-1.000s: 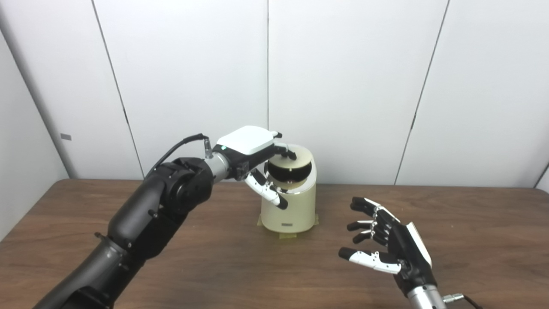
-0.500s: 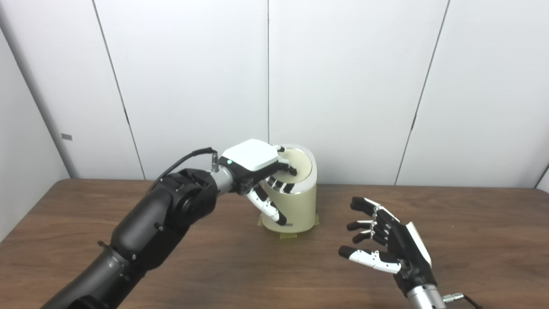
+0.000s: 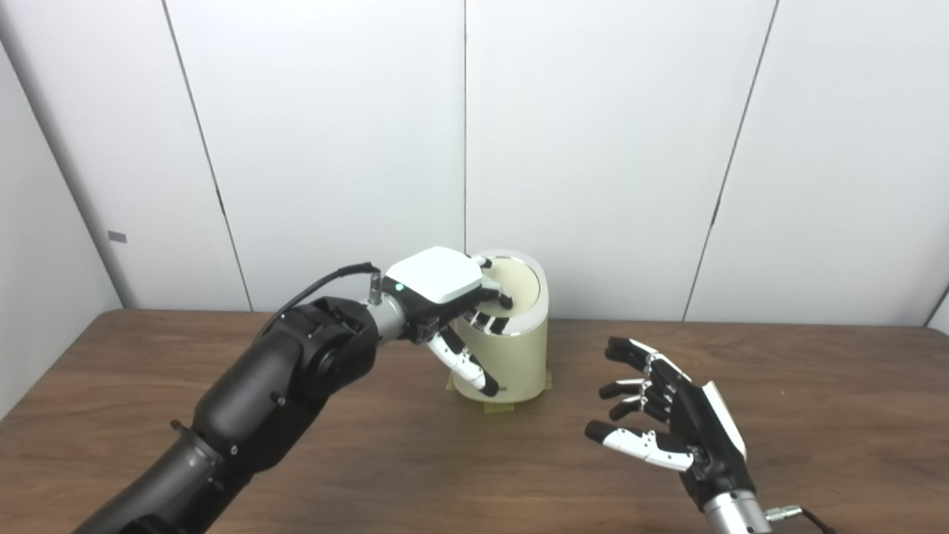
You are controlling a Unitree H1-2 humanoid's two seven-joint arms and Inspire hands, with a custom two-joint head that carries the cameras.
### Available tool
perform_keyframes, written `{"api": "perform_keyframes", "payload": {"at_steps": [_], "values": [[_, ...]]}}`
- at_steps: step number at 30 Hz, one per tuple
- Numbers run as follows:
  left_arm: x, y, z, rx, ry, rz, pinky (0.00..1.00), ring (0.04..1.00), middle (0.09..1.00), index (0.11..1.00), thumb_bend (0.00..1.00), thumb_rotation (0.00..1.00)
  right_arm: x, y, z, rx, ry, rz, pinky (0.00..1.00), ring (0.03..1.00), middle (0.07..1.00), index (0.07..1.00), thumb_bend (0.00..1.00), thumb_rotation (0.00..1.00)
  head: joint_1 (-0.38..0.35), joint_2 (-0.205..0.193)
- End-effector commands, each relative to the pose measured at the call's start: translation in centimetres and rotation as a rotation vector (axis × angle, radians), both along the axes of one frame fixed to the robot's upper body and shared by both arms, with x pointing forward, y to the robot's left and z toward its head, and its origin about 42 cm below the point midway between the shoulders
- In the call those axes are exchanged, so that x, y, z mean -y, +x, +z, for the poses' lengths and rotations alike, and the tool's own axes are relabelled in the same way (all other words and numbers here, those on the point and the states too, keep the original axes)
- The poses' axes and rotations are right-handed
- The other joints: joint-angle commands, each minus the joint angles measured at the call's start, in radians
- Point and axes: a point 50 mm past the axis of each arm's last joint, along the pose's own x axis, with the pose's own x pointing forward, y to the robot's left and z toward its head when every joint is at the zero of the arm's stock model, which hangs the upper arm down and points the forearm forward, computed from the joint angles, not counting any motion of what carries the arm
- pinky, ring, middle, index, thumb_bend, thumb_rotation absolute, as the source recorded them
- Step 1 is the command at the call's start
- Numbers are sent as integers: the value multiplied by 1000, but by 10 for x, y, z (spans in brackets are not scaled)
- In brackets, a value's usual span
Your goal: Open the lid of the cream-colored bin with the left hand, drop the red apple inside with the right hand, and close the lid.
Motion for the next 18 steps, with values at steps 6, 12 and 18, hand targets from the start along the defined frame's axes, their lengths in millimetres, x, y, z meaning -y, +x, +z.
{"api": "perform_keyframes", "payload": {"at_steps": [6, 12, 18], "values": [[-5, -9, -3, -16, -59, -14, 1000, 1000, 834, 833, 1000, 527, -1, 6, 21, 95, 13, 3, 461, 602, 803, 789, 655, 245, 4, -1], [-14, -21, 4, 151, -391, -18, 1000, 1000, 988, 991, 999, 459, 0, 7, 20, 92, 15, 3, 462, 596, 799, 777, 652, 229, 6, 0], [-28, -29, -5, 203, -730, 42, 1000, 1000, 1000, 1000, 934, 453, 1, 7, 18, 87, 13, 5, 463, 603, 800, 771, 664, 224, 6, 2]]}}
